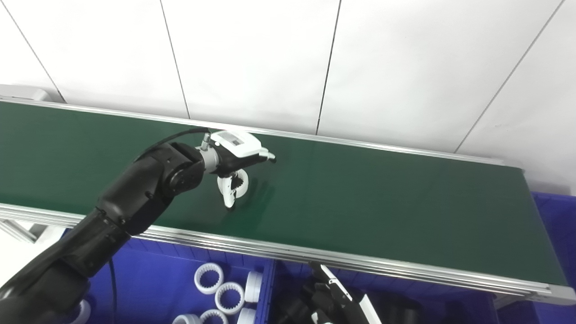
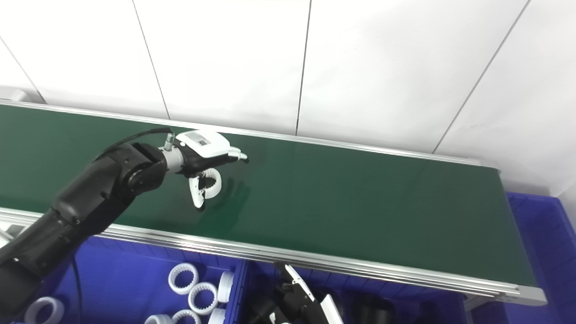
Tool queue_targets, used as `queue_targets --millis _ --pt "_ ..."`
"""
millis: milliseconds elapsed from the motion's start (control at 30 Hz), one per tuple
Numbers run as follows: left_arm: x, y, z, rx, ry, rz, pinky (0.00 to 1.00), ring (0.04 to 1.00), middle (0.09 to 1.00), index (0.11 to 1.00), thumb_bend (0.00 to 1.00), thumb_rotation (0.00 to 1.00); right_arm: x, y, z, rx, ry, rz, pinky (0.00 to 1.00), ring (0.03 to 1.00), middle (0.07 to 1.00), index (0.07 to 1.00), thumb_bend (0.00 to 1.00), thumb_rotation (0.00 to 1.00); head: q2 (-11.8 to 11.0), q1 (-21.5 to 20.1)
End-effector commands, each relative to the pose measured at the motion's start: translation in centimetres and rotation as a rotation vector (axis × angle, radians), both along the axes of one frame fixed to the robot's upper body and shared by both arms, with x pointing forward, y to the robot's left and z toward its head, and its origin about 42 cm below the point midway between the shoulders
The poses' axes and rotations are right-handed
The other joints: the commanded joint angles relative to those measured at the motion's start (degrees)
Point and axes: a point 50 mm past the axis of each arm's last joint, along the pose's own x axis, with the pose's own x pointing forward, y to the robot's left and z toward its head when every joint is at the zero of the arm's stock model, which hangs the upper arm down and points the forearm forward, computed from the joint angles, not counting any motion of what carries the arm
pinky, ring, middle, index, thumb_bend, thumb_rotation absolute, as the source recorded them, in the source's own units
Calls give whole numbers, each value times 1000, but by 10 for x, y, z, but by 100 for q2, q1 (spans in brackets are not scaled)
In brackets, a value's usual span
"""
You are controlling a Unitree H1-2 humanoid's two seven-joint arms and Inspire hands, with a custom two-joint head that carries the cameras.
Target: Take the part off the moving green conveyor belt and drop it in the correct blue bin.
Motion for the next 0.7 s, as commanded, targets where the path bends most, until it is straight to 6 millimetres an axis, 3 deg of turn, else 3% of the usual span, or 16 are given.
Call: queue_targets --millis 0,100,167,267,400,500,667 --pt "16 -2 12 -5 -66 6 556 799 946 930 973 90 1 2 14 47 -79 11 841 921 954 932 400 892 0 3" --pt "24 -3 -3 5 -46 21 488 703 905 906 956 61 0 2 15 47 -81 9 843 922 954 933 401 889 24 -22" --pt "29 -6 -12 10 -36 29 402 581 849 866 907 21 0 0 16 46 -81 8 845 923 955 934 403 889 29 -20" --pt "34 -13 -19 0 -49 14 245 362 685 701 758 1 -1 -1 16 45 -83 8 852 927 960 936 407 898 40 -25" --pt "36 -21 -15 -63 -88 -13 219 326 609 566 732 0 -1 0 18 49 -82 8 856 928 962 937 406 904 64 -30" --pt "36 -26 -9 -128 -131 -48 207 312 502 421 568 0 0 0 18 54 -87 7 857 928 962 937 401 902 91 -35" --pt "38 -26 -3 -238 -205 -99 197 284 475 276 545 0 1 0 19 56 -88 3 869 933 966 942 404 912 109 -47"
